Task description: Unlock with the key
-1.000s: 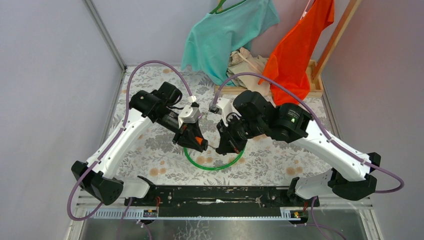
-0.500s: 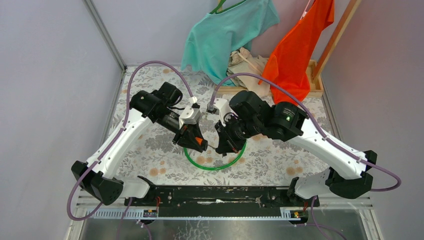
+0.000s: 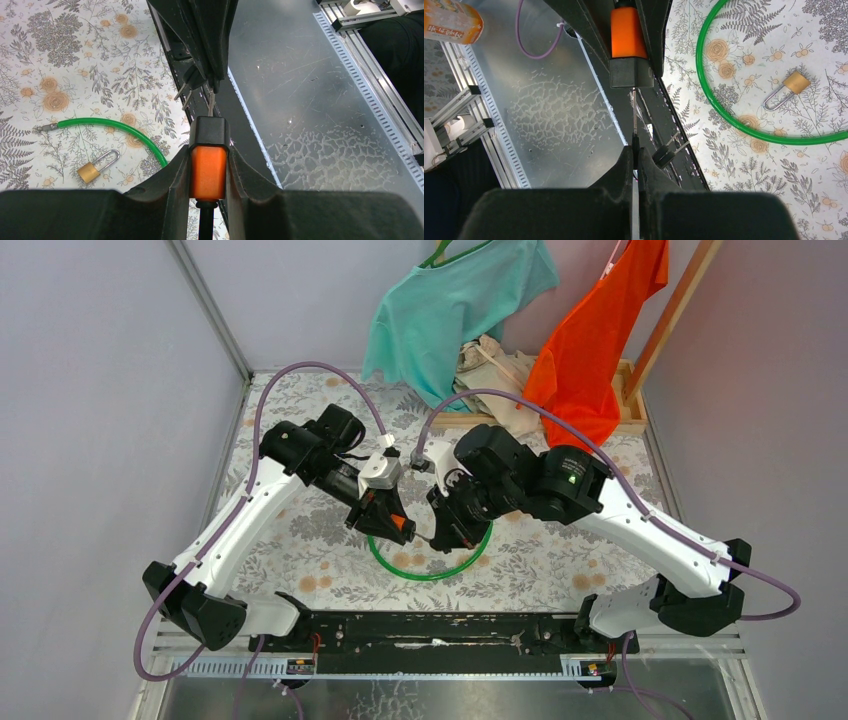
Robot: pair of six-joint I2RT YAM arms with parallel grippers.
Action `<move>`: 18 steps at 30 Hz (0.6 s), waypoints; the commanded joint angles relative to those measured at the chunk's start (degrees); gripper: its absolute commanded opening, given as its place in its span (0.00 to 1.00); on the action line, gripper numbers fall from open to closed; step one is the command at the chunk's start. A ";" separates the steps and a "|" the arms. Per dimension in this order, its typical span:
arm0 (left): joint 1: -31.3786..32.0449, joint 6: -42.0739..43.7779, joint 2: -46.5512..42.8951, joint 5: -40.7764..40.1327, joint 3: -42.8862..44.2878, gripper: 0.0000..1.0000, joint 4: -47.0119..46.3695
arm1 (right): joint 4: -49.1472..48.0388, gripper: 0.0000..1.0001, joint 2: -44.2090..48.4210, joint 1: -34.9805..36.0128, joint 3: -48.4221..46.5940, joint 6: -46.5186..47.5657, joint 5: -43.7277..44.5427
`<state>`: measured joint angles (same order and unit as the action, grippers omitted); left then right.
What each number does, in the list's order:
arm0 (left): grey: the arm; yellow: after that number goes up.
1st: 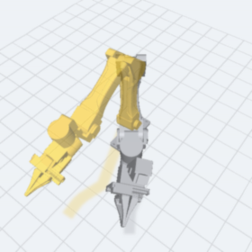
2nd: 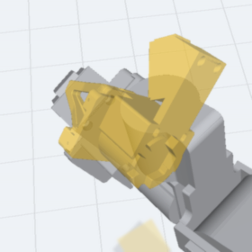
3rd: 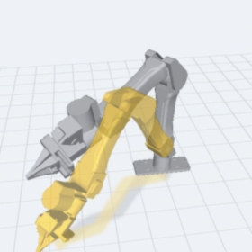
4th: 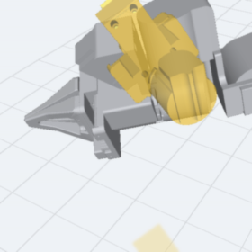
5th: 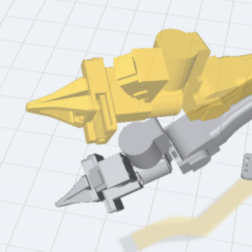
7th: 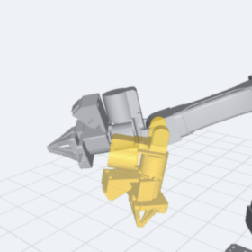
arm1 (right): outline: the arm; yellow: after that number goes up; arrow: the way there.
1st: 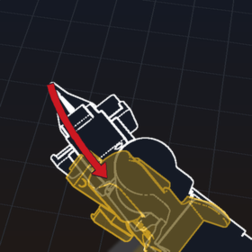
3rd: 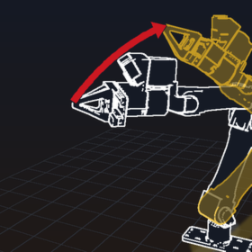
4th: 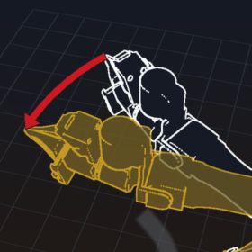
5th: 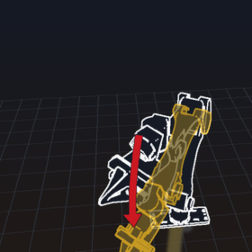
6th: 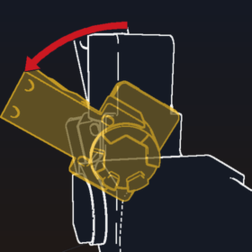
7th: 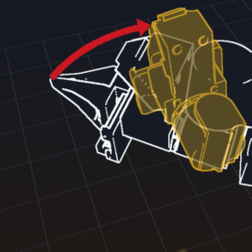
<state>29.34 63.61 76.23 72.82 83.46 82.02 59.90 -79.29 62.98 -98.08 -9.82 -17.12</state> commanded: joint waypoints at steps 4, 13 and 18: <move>0.54 0.99 -0.63 1.23 1.56 0.00 0.82 | -1.45 0.00 -0.49 0.96 -2.23 0.92 0.42; 0.54 1.05 -0.94 0.80 1.00 0.00 0.69 | -2.71 0.00 -0.54 0.99 -2.99 0.41 1.56; 0.96 1.07 -0.90 0.20 0.21 0.00 0.34 | -3.48 0.00 -0.73 0.93 -2.84 0.08 1.08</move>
<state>29.61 63.64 76.23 72.40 83.46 81.97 59.27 -79.77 63.37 -98.52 -9.87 -16.53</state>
